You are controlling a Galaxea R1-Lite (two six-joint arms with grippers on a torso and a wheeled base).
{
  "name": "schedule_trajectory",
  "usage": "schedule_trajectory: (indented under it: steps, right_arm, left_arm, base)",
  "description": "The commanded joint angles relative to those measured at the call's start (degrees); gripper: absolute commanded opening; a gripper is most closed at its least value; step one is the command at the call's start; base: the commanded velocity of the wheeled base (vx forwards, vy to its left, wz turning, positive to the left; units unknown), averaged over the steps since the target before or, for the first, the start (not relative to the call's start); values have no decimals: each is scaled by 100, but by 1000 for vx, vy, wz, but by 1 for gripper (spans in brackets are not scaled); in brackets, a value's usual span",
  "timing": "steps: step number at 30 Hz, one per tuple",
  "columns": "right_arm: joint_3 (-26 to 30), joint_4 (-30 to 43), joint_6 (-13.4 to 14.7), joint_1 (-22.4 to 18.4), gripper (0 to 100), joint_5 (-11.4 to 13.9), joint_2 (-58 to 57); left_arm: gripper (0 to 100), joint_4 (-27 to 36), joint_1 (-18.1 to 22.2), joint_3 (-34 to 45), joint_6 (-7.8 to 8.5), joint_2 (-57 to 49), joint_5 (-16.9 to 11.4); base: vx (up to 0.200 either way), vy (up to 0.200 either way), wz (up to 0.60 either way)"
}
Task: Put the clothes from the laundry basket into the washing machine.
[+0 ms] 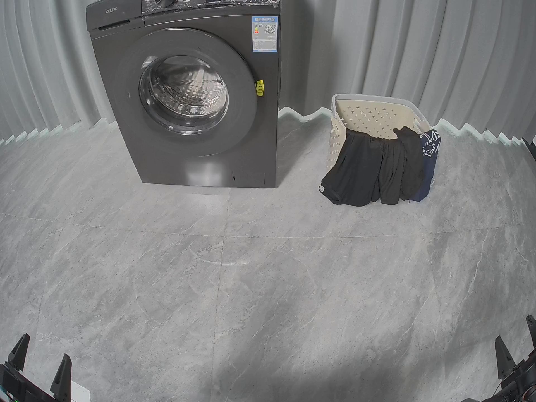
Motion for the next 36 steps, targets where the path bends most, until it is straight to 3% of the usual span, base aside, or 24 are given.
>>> schedule_trajectory:
  steps: [1, 17, 28, 36]
  right_arm:
    - [101, -1, -19, 2, 100, 2, -93]
    - [101, -1, -11, 2, 100, 2, -93]
    - [101, -1, -11, 2, 100, 2, -93]
    - [101, -1, -11, 2, 100, 2, -93]
  left_arm:
    - [100, 2, 1, 101, 3, -86, 6]
    - [100, -7, 1, 101, -6, -95, 6]
    - [100, -7, 1, 101, 12, -86, 6]
    - [100, -7, 1, 101, 3, -95, 6]
  base:
    - [200, 0, 0]
    - [200, 0, 0]
    - [0, 0, 0]
    - [0, -200, 0]
